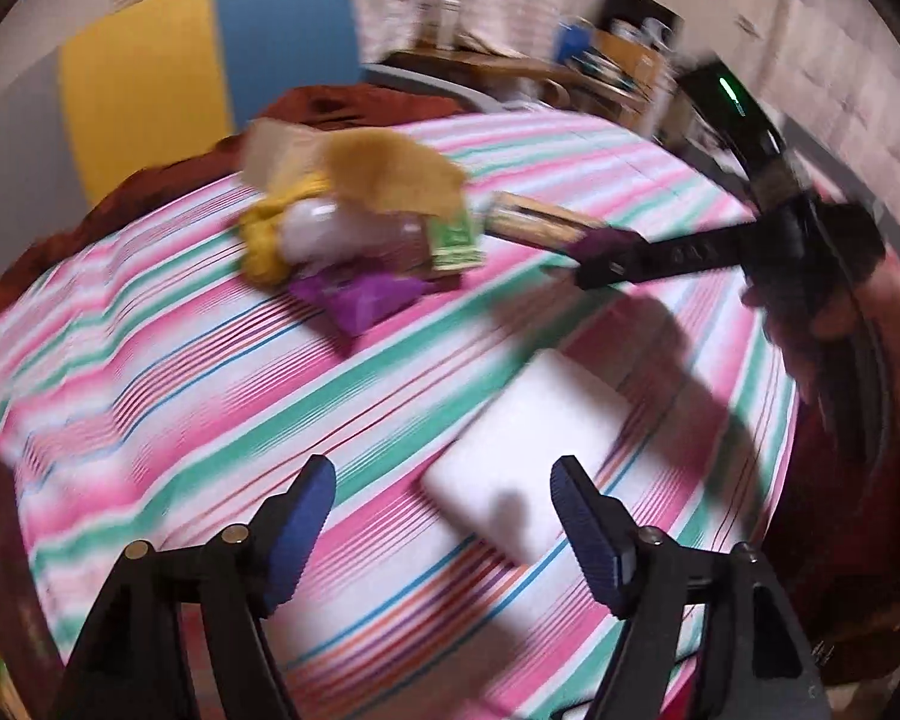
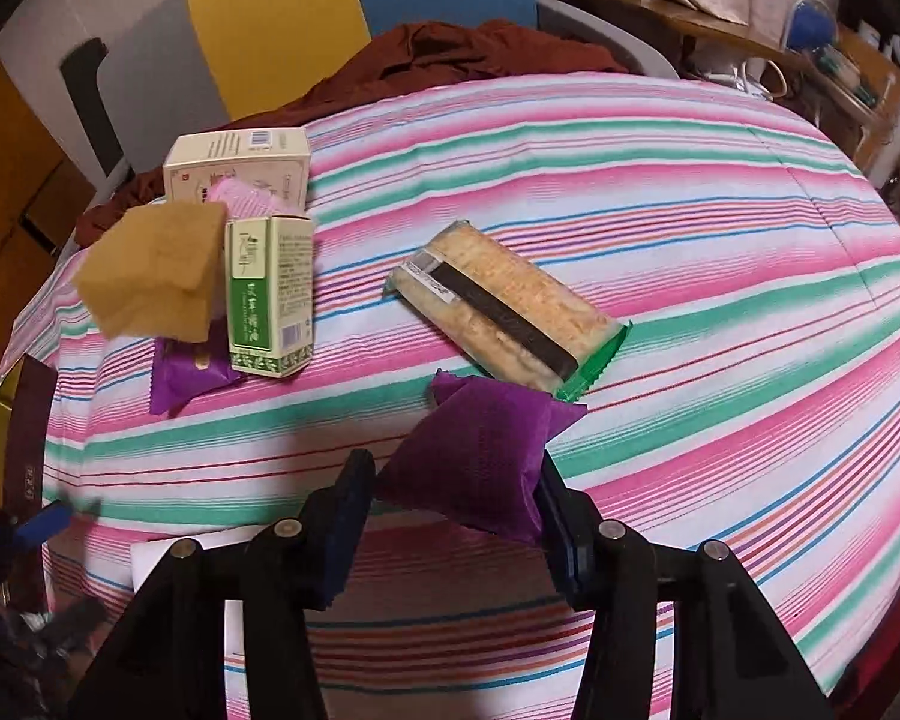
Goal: Organize objects
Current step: 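Grasp the white foam block with the left gripper while the right approaches a purple pouch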
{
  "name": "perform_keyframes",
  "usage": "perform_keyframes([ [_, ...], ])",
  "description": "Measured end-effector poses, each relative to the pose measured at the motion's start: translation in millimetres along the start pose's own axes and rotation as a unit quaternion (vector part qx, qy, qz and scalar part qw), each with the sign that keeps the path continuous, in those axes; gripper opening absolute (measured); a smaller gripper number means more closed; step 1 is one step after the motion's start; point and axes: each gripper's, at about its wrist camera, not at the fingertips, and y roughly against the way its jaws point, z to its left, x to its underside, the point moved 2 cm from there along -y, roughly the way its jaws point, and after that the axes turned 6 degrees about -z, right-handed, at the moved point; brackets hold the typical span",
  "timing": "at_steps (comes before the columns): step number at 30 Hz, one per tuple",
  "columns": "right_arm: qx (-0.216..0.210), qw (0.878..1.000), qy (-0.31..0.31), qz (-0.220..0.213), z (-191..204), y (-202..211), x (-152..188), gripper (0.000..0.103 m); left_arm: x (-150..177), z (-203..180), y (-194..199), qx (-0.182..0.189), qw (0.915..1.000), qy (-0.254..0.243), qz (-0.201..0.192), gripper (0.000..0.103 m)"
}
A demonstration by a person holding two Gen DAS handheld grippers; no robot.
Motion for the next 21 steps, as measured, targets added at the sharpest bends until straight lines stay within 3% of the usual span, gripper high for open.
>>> perform_keyframes([
  [4, -0.007, 1.000, 0.005, 0.001, 5.1, 0.0, 0.0, 0.052, -1.9, -15.3, -20.9, 0.024, 0.9977, -0.058, 0.025, 0.077],
  [5, -0.007, 1.000, 0.005, 0.001, 5.1, 0.3, -0.1, 0.052, -2.1, -17.4, -24.1, 0.031, 0.9970, -0.065, 0.028, 0.081],
  [10, -0.012, 1.000, 0.002, -0.001, 2.7, -0.8, -3.5, 0.053, 0.0, -26.3, -29.2, 0.065, 0.9947, -0.070, 0.038, 0.083],
  [18, -0.014, 1.000, 0.018, 0.000, 9.5, -1.5, -3.0, 0.052, 11.4, -37.9, -24.4, 0.056, 0.9954, -0.073, 0.025, 0.082],
  [19, -0.014, 1.000, 0.017, 0.000, 9.5, -1.5, -2.9, 0.052, 12.4, -38.2, -22.5, 0.059, 0.9956, -0.070, 0.022, 0.078],
  [21, -0.011, 1.000, 0.016, 0.000, 9.0, -3.6, -4.0, 0.052, 15.0, -40.0, -15.8, 0.073, 0.9952, -0.064, 0.006, 0.058],
])
